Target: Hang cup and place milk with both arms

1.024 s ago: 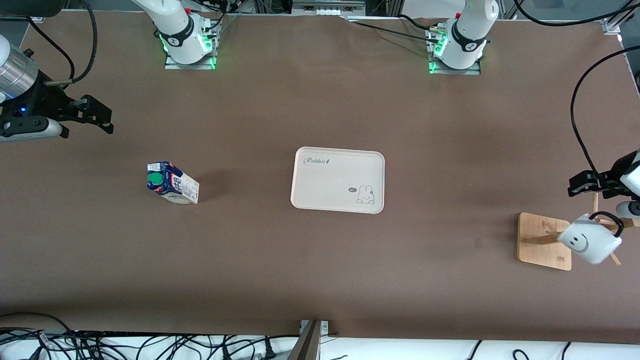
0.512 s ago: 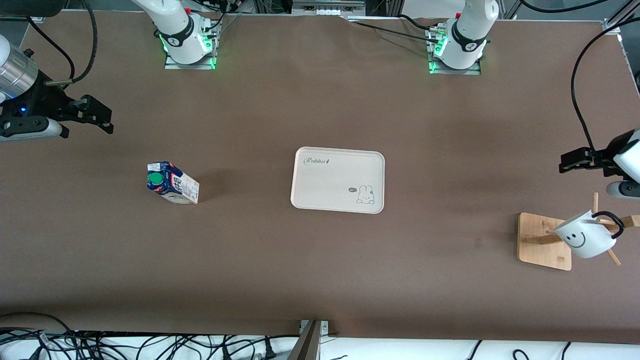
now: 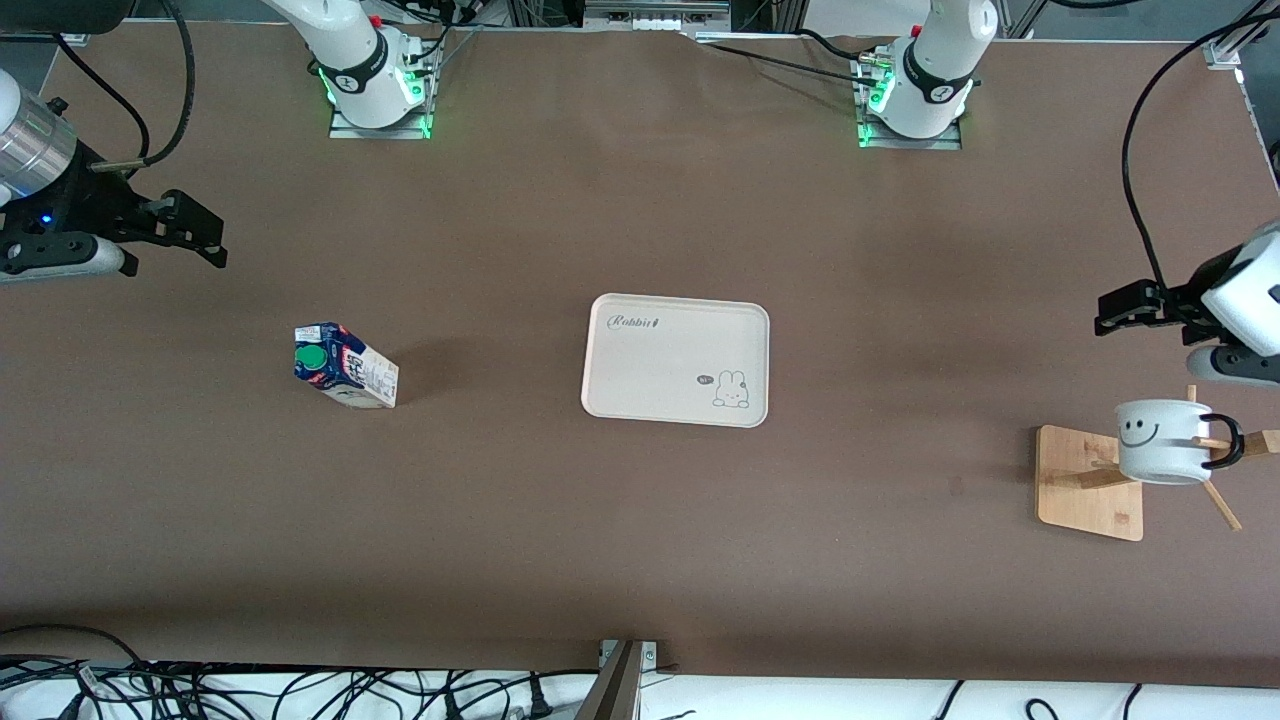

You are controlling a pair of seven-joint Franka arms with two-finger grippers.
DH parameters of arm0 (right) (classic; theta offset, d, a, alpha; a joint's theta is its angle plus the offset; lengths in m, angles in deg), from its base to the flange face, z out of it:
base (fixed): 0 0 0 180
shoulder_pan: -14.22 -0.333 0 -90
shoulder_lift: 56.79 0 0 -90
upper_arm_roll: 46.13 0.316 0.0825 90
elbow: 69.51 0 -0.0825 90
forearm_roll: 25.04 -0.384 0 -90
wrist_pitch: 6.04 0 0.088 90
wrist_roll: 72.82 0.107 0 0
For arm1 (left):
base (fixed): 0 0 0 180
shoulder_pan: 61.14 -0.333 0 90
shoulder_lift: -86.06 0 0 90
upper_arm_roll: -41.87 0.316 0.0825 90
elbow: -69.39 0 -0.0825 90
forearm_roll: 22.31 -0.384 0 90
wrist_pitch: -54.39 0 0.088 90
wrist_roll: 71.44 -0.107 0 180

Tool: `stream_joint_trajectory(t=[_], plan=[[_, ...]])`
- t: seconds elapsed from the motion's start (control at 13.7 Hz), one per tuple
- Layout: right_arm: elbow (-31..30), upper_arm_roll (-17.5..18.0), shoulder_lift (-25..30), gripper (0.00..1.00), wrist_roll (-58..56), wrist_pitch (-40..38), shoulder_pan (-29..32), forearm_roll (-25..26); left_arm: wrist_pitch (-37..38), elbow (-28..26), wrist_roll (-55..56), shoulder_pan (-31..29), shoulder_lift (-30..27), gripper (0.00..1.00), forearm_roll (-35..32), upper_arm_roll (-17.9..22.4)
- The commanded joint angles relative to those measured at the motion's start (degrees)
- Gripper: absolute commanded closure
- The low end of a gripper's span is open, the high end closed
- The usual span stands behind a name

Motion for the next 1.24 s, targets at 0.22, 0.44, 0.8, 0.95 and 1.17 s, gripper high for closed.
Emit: stream_joint_trajectory(t=[0.22, 0.44, 0.8, 0.95, 1.17], plan=[[1.25, 0.26, -0.45, 0.0, -0.14, -0.94, 0.26, 0.08, -6.18, -13.69, 9.16, 8.09, -12.29, 0.0, 5.05, 8.76], [1.25, 0.26, -0.36, 0.0, -0.14, -0.94, 0.26, 0.08, -5.4, -13.43, 3.45, 7.74, -11.51, 0.0, 4.89, 9.04], [1.17, 0.26, -0.36, 0.0, -0.14, -0.94, 0.26, 0.08, -1.79, -8.33, 3.18, 7.21, -7.9, 0.0, 4.89, 9.04], [1.17, 0.26, -0.36, 0.0, -0.14, -0.94, 0.26, 0.08, -1.7, -7.72, 3.27, 7.21, -7.37, 0.0, 4.89, 9.03], [1.17, 0.26, -0.36, 0.0, -0.23, -0.94, 0.26, 0.08, -0.21, -6.31, 3.7, 7.3, -6.5, 0.0, 4.89, 9.04]])
